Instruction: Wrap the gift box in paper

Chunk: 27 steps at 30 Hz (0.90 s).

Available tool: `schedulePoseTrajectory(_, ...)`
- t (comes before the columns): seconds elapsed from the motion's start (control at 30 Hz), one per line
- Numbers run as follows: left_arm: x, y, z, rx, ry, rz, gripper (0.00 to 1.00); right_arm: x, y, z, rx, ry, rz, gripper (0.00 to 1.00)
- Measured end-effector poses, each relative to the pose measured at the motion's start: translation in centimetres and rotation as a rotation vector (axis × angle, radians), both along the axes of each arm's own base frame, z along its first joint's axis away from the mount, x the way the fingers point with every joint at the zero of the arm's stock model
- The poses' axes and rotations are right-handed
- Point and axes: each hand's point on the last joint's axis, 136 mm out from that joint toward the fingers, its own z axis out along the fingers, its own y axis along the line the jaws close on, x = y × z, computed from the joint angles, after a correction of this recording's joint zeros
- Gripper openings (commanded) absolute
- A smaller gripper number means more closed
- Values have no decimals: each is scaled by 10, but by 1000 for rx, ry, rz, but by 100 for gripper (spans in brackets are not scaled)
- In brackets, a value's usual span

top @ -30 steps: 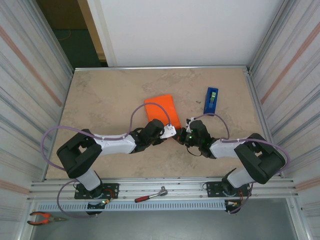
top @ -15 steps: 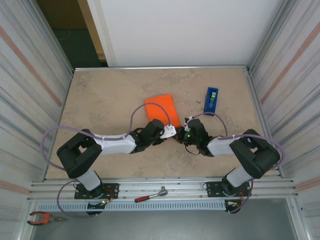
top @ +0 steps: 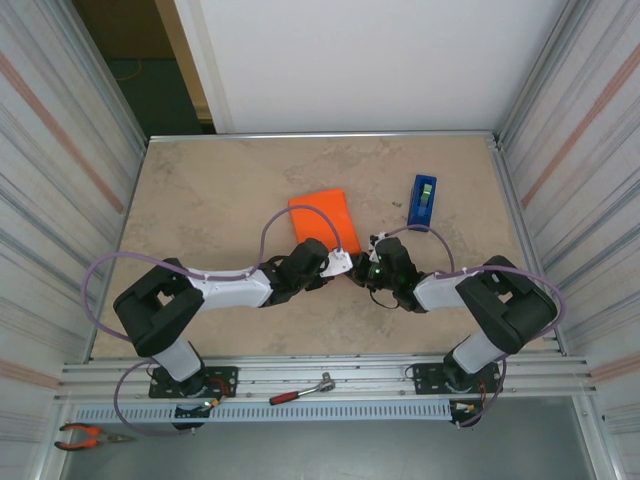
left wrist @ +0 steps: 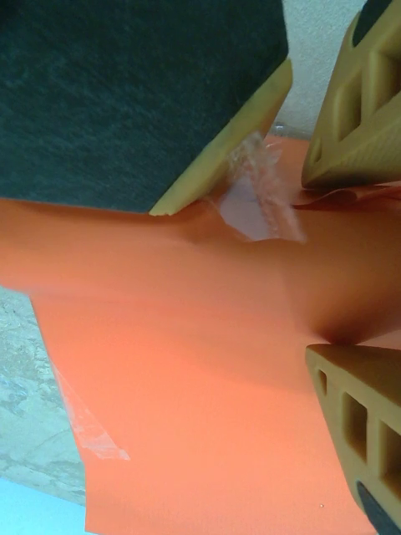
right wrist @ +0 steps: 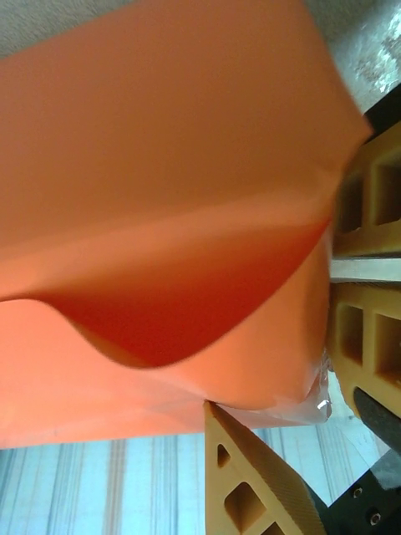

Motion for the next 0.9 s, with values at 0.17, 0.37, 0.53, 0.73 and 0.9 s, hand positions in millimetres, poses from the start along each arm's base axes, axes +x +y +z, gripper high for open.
schedulePoseTrajectory(0.17,0,0,0,0,0,0,49,-2,-2,2,-5,6,-1,14)
schedulePoseTrajectory(0.37,0,-1,0,-2,-1,-2,49,-1,-4,4,-3,4,-6,16)
schedulePoseTrajectory(0.53,0,-1,0,-3,-2,-2,49,-1,-6,5,-5,6,-11,19)
schedulePoseTrajectory(0.73,0,-1,0,-2,-1,-2,49,-1,-7,4,-9,12,-13,22)
schedulePoseTrajectory(0.9,0,-1,0,-3,-2,-2,49,-1,-7,4,-11,14,-13,23)
